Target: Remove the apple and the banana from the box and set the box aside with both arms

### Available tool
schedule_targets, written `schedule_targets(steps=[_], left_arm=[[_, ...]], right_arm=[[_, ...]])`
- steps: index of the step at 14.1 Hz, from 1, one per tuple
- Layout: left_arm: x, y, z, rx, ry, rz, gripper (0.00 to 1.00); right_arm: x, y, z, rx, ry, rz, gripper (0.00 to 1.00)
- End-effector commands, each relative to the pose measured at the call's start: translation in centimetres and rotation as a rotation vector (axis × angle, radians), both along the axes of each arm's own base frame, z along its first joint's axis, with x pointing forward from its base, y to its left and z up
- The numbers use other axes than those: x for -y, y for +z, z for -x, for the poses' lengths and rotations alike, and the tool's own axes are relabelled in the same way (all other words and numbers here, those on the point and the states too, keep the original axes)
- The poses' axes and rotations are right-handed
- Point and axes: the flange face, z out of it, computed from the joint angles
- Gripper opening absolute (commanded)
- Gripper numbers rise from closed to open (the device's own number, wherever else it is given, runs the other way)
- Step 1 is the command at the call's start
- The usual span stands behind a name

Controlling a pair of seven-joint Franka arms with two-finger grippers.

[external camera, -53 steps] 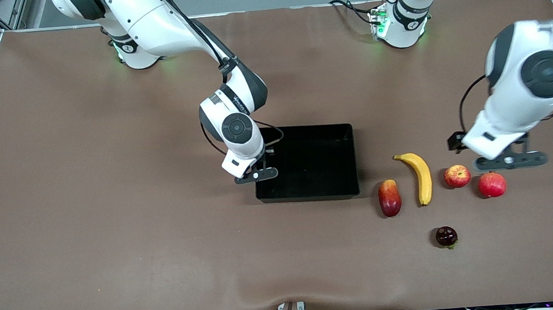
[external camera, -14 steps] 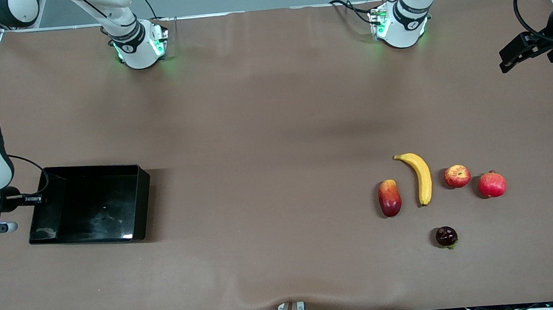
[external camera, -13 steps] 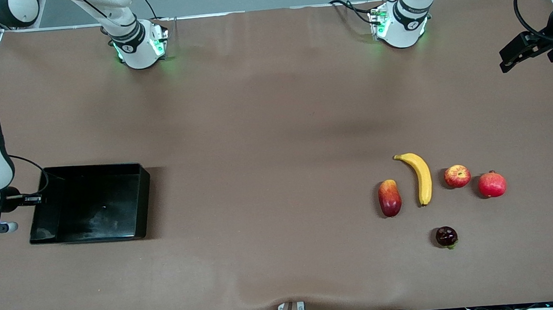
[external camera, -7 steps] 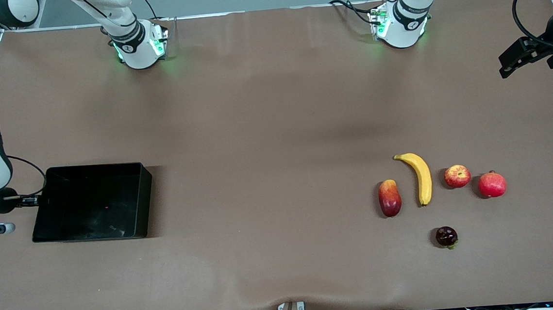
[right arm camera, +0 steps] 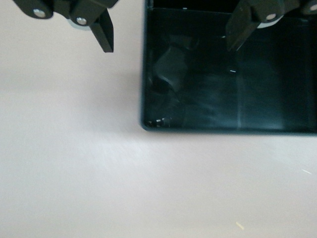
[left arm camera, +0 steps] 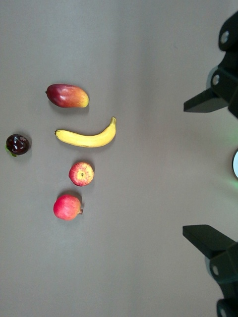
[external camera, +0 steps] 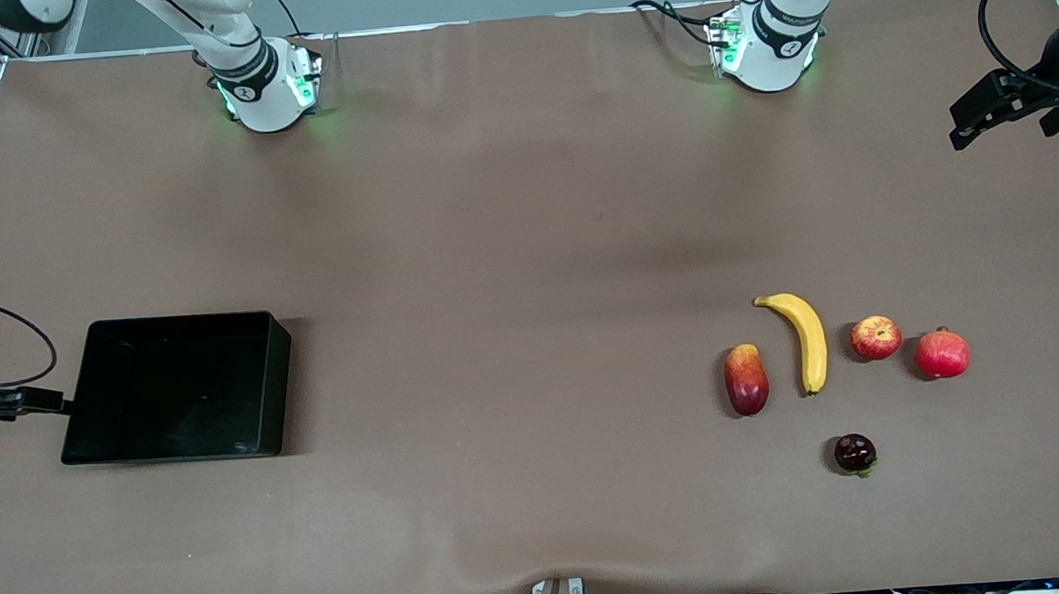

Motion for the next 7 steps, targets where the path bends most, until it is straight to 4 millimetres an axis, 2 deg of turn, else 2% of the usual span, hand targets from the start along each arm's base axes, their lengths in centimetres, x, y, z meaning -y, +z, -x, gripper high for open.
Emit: schedule_targets(steps=[1, 4, 7], left_arm=[[-0.3, 0.8, 0.6, 0.017, -0.014, 0.017, 1.00], [-0.3, 0.3, 0.1, 0.008, -0.014, 0.021, 1.00], [-0.3, 0.0, 0.0, 0.004, -0.008, 0.019, 1.00]], right_arm=[[-5.8, 5.8, 0.7, -0.008, -0.039, -0.007, 1.00], [-12.2, 10.9, 2.2, -0.060, -0.132, -0.012, 1.00], [-15.9, 15.1, 4.2, -0.079, -0.136, -0.012, 1.00]])
